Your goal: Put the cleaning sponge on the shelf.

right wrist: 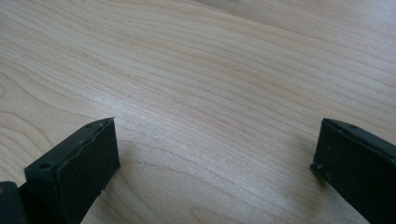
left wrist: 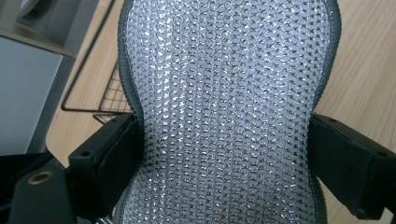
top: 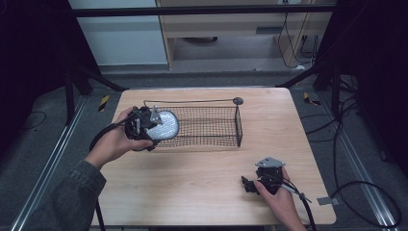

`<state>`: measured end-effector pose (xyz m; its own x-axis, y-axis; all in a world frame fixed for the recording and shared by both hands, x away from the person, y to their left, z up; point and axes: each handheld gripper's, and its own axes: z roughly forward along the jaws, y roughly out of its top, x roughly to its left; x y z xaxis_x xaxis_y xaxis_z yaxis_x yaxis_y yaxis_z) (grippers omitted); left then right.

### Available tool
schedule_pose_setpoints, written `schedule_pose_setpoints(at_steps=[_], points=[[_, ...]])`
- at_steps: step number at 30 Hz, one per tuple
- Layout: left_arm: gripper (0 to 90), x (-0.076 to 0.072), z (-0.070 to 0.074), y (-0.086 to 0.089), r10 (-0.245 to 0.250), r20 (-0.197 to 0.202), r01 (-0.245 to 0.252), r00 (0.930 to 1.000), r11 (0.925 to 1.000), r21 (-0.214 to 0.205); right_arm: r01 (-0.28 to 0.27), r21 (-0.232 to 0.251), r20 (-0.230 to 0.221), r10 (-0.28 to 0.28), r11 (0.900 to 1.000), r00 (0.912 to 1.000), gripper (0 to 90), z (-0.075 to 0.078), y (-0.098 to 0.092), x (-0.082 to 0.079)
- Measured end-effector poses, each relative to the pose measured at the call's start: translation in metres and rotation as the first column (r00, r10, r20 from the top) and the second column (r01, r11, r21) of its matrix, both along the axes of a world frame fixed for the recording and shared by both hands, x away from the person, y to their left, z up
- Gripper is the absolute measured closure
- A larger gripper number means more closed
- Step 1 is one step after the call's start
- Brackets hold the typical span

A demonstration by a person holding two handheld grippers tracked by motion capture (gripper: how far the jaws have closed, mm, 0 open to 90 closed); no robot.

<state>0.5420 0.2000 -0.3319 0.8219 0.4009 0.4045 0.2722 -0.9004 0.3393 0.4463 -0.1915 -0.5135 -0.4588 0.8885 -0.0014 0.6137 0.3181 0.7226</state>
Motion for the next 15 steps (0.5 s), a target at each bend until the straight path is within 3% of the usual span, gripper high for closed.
schedule_pose_setpoints(at_steps=[4, 10, 15], points=[[11.4, 0.003, 0.004, -0.007, -0.005, 0.009, 0.006, 0.9999, 0.9999, -0.010, 0.000, 0.000, 0.000, 0.000, 1.0000, 1.0000, 0.4, 0.000, 0.000, 0.000], [11.5, 0.009, 0.005, -0.016, -0.021, 0.012, 0.021, 0.9997, 0.9997, 0.014, 0.000, 0.001, 0.000, 0.000, 1.0000, 1.0000, 0.4, 0.000, 0.000, 0.000], [11.3, 0.023, 0.001, -0.026, -0.045, 0.013, 0.045, 0.9989, 0.9985, 0.030, -0.001, -0.001, 0.001, 0.001, 1.0000, 1.0000, 0.4, 0.000, 0.000, 0.000]])
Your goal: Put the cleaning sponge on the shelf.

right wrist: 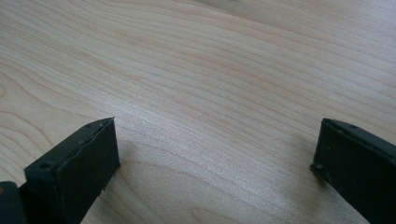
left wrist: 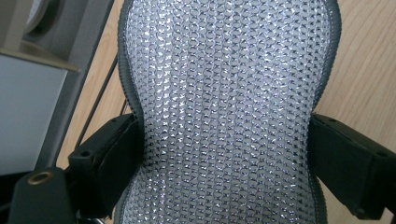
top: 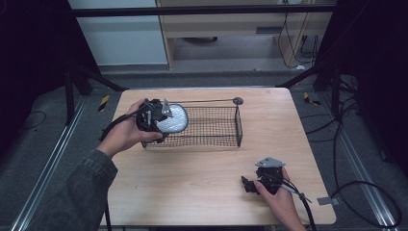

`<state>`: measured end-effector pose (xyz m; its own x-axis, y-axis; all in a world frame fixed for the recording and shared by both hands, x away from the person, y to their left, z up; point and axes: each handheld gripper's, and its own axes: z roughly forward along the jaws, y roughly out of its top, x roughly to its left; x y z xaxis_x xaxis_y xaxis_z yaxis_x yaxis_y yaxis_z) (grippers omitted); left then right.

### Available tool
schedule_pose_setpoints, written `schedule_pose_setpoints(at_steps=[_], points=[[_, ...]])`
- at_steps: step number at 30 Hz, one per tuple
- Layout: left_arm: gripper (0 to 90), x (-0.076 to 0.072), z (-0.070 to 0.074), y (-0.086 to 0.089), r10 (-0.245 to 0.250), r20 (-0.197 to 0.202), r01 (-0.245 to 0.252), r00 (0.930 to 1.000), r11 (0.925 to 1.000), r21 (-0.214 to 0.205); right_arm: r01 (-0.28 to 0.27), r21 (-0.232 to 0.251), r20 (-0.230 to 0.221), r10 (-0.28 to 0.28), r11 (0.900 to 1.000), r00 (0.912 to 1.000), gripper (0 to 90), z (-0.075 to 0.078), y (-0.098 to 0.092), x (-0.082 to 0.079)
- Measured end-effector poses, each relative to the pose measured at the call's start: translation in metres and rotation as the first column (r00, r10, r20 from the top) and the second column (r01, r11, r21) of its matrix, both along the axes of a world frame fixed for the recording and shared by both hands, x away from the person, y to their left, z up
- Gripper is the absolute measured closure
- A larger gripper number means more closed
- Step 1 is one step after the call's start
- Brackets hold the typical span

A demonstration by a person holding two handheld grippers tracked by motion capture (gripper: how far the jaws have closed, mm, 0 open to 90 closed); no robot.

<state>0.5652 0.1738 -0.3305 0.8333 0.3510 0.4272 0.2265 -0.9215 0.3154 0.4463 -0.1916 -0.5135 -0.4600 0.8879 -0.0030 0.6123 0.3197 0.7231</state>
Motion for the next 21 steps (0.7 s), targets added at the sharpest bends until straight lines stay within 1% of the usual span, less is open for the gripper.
schedule_pose_setpoints(at_steps=[3, 5, 7, 9, 10, 12, 14, 15, 19, 21], points=[[11.3, 0.009, -0.004, -0.002, 0.002, 0.000, -0.002, 1.0000, 0.9998, 0.021, 0.000, 0.000, 0.000, 0.000, 1.0000, 1.0000, 0.4, 0.000, 0.000, 0.000], [11.3, 0.015, -0.006, -0.002, 0.004, -0.003, -0.003, 1.0000, 0.9998, 0.020, 0.000, 0.000, -0.001, 0.000, 1.0000, 1.0000, 0.4, 0.000, 0.000, 0.000], [11.3, 0.022, -0.008, -0.002, 0.006, -0.006, -0.006, 1.0000, 0.9999, 0.010, 0.003, 0.002, -0.003, -0.003, 1.0000, 1.0000, 0.4, 0.000, 0.000, 0.000], [11.3, 0.025, -0.009, -0.002, 0.009, -0.011, -0.009, 0.9999, 0.9998, 0.017, 0.003, 0.001, -0.002, -0.003, 1.0000, 1.0000, 0.4, 0.000, 0.000, 0.000], [11.3, 0.030, -0.011, -0.002, 0.012, -0.011, -0.012, 0.9999, 0.9998, 0.018, 0.003, 0.002, -0.002, -0.003, 1.0000, 1.0000, 0.4, 0.000, 0.000, 0.000], [11.3, 0.032, -0.011, -0.002, 0.010, -0.011, -0.010, 0.9999, 0.9997, 0.022, 0.002, 0.002, -0.002, -0.002, 1.0000, 1.0000, 0.4, 0.000, 0.000, 0.000], [11.2, 0.036, -0.009, -0.002, 0.008, -0.002, -0.008, 1.0000, 0.9997, 0.021, 0.003, 0.002, -0.003, -0.003, 1.0000, 1.0000, 0.4, 0.000, 0.000, 0.000], [11.2, 0.037, -0.008, -0.002, 0.009, 0.002, -0.009, 1.0000, 0.9999, 0.014, 0.004, 0.002, -0.003, -0.004, 1.0000, 1.0000, 0.4, 0.000, 0.000, 0.000], [11.2, 0.039, -0.005, -0.005, 0.008, 0.009, -0.008, 0.9999, 0.9999, 0.009, 0.003, 0.002, -0.003, -0.003, 1.0000, 1.0000, 0.4, 0.000, 0.000, 0.000], [11.2, 0.040, -0.005, -0.009, 0.002, 0.006, -0.002, 1.0000, 0.9999, 0.017, 0.003, 0.002, -0.003, -0.003, 1.0000, 1.0000, 0.4, 0.000, 0.000, 0.000]])
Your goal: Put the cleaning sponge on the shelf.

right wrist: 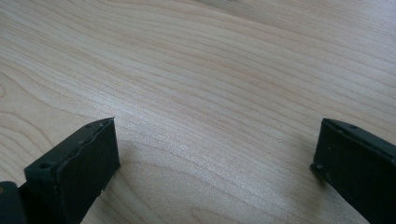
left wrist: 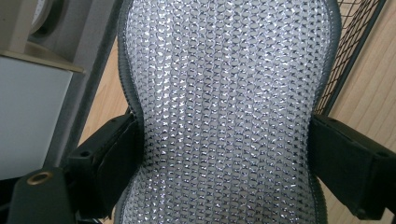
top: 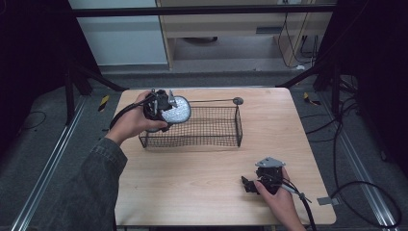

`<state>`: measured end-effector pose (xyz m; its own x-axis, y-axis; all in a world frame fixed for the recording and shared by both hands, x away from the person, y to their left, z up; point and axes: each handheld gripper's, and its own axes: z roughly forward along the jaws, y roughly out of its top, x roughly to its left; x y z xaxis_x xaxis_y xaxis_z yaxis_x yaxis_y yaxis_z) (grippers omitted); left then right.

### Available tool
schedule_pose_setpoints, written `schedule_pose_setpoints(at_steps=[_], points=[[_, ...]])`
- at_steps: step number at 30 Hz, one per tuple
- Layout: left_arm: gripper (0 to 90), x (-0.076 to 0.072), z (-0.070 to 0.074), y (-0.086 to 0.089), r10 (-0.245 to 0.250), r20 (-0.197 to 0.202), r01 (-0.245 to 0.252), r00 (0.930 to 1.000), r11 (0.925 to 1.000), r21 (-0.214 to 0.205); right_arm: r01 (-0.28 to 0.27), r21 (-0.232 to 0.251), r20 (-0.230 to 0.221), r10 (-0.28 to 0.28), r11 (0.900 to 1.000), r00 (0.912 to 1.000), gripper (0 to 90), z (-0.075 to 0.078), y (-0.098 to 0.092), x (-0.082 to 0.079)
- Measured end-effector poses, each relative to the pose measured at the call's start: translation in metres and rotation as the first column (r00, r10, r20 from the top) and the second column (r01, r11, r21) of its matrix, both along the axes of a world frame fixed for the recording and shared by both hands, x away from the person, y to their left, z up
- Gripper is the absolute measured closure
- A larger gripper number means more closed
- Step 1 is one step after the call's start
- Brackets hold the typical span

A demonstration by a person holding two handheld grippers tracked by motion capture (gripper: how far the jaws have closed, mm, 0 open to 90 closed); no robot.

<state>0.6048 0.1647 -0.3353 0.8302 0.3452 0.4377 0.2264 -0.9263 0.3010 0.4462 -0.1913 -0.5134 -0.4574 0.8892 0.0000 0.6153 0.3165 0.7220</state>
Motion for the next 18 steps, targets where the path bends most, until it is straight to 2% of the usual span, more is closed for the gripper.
schedule_pose_setpoints(at_steps=[4, 7, 12, 18], points=[[11.2, 0.003, -0.004, -0.007, -0.015, 0.000, 0.015, 0.9999, 0.9999, 0.004, 0.000, -0.001, 0.000, 0.000, 1.0000, 1.0000, 0.4, 0.000, 0.000, 0.000], [11.1, 0.006, -0.005, -0.010, -0.027, -0.007, 0.027, 0.9996, 0.9994, 0.023, 0.000, 0.000, 0.000, 0.000, 1.0000, 1.0000, 0.4, 0.000, 0.000, 0.000], [11.1, 0.007, -0.006, -0.015, -0.029, 0.003, 0.029, 0.9996, 0.9996, 0.002, 0.000, 0.000, -0.001, 0.000, 1.0000, 1.0000, 0.4, 0.000, 0.000, 0.000], [11.1, 0.012, -0.011, -0.008, -0.003, -0.012, 0.003, 0.9999, 0.9999, 0.011, 0.000, -0.002, -0.001, 0.000, 1.0000, 1.0000, 0.4, 0.000, 0.000, 0.000]])
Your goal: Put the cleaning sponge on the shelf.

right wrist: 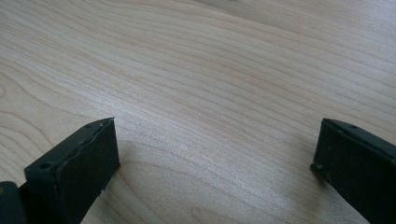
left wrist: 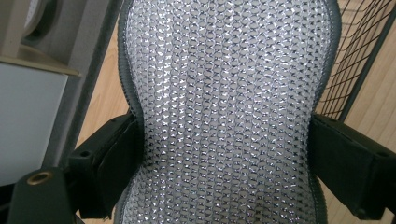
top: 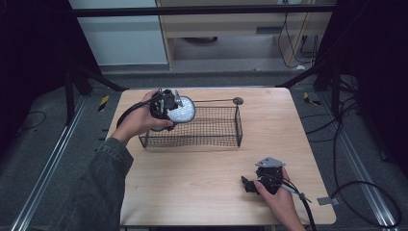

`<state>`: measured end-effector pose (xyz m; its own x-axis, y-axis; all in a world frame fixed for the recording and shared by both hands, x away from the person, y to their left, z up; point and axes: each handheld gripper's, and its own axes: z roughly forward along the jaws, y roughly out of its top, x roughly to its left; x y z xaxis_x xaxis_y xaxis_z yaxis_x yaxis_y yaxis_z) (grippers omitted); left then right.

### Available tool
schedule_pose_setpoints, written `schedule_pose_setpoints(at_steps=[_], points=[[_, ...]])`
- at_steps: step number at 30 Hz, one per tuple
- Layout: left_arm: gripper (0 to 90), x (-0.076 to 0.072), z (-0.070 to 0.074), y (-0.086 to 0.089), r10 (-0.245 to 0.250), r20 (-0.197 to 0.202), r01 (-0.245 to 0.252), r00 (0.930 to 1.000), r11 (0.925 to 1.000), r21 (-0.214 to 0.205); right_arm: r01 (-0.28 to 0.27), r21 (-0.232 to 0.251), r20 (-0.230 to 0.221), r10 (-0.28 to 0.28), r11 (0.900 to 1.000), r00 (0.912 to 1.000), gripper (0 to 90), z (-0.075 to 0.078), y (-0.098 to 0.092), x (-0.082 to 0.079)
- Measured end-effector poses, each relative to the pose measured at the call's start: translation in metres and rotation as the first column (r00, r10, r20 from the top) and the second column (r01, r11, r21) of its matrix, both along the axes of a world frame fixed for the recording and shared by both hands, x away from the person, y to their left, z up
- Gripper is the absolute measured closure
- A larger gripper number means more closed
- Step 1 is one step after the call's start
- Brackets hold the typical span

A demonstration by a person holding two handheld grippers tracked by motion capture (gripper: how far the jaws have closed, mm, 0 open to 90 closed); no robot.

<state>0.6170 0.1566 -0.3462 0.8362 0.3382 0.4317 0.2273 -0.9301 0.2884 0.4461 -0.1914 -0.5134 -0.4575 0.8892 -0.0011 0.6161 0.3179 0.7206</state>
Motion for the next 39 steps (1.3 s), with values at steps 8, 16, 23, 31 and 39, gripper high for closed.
schedule_pose_setpoints(at_steps=[8, 16, 23, 31, 39], points=[[11.1, 0.000, -0.005, 0.013, 0.017, 0.010, -0.017, 0.9998, 0.9999, 0.000, 0.002, 0.002, 0.001, -0.002, 1.0000, 1.0000, 0.4, 0.000, 0.000, 0.000], [11.1, 0.008, -0.015, 0.014, 0.015, -0.002, -0.015, 0.9999, 0.9999, -0.002, 0.003, 0.003, 0.001, -0.003, 1.0000, 1.0000, 0.4, 0.000, 0.000, 0.000], [11.1, 0.012, -0.023, 0.019, 0.021, -0.001, -0.021, 0.9998, 0.9998, -0.007, 0.002, 0.002, 0.001, -0.002, 1.0000, 1.0000, 0.4, 0.000, 0.000, 0.000], [11.1, 0.017, -0.034, 0.025, 0.032, -0.018, -0.032, 0.9993, 0.9994, -0.010, 0.003, 0.001, 0.001, -0.003, 1.0000, 1.0000, 0.4, 0.000, 0.000, 0.000], [10.9, 0.021, -0.035, 0.021, 0.023, -0.023, -0.023, 0.9995, 0.9997, -0.011, 0.008, 0.001, 0.001, -0.008, 1.0000, 1.0000, 0.4, 0.000, 0.001, 0.000]])
